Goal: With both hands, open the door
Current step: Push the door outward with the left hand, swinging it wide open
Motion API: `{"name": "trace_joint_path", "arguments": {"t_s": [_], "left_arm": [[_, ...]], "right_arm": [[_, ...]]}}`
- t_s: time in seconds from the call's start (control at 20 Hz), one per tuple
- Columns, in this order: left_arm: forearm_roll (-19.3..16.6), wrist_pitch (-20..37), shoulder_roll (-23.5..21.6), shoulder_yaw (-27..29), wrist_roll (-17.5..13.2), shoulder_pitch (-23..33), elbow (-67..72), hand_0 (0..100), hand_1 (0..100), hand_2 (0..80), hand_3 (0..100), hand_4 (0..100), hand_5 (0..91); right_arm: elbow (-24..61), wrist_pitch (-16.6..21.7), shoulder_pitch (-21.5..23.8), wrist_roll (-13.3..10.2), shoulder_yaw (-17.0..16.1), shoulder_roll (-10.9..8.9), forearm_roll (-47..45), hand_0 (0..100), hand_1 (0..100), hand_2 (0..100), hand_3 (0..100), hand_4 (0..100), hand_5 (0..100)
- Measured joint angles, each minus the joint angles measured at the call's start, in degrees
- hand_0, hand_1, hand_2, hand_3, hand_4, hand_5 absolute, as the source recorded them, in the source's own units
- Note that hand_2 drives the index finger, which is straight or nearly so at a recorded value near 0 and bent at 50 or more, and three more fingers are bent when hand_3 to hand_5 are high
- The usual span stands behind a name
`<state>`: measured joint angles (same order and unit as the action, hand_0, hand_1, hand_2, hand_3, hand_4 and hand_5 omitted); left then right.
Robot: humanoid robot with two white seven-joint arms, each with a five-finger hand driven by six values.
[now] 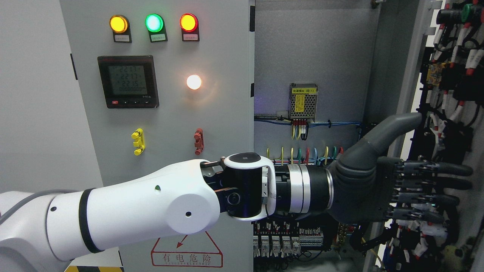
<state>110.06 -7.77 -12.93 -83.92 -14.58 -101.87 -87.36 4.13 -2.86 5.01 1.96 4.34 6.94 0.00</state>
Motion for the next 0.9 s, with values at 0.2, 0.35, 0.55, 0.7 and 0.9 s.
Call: {"name": "trace_joint_path", "arguments": {"t_s": [0.2,0.35,0.55,0.7,0.9], "left_arm": [[-1.2,0.2,2.7,0.5,0.6,0.1,0.1,0,0,0.0,0,0,0.0],[-1.8,0.3,4.6,0.8,0.8,0.2,0.3,0,0,0.0,0,0,0.0],[-2.2,0.3,7.2,1.3,3.0,0.2,0.8,0,0,0.0,0,0,0.0],[-2.5,0.3,8.6,1.6,4.7,0.2,1.6,0,0,0.0,0,0,0.0],[-3.3,0.4,11.0,1.8,7.6,0.2,2.8,0,0,0.0,0,0,0.0]], "right_arm": [[0.0,0.0,0.0,0.0,0.0,0.00,0.0,38,0,0,0,0,0],[0.0,0.0,0.0,0.0,0.0,0.00,0.0,38,0,0,0,0,0],[0.0,0.0,0.0,0.0,0.0,0.00,0.0,38,0,0,0,0,0],[0.0,0.0,0.0,0.0,0.0,0.00,0.0,38,0,0,0,0,0],[0.0,0.0,0.0,0.0,0.0,0.00,0.0,38,0,0,0,0,0]]}}
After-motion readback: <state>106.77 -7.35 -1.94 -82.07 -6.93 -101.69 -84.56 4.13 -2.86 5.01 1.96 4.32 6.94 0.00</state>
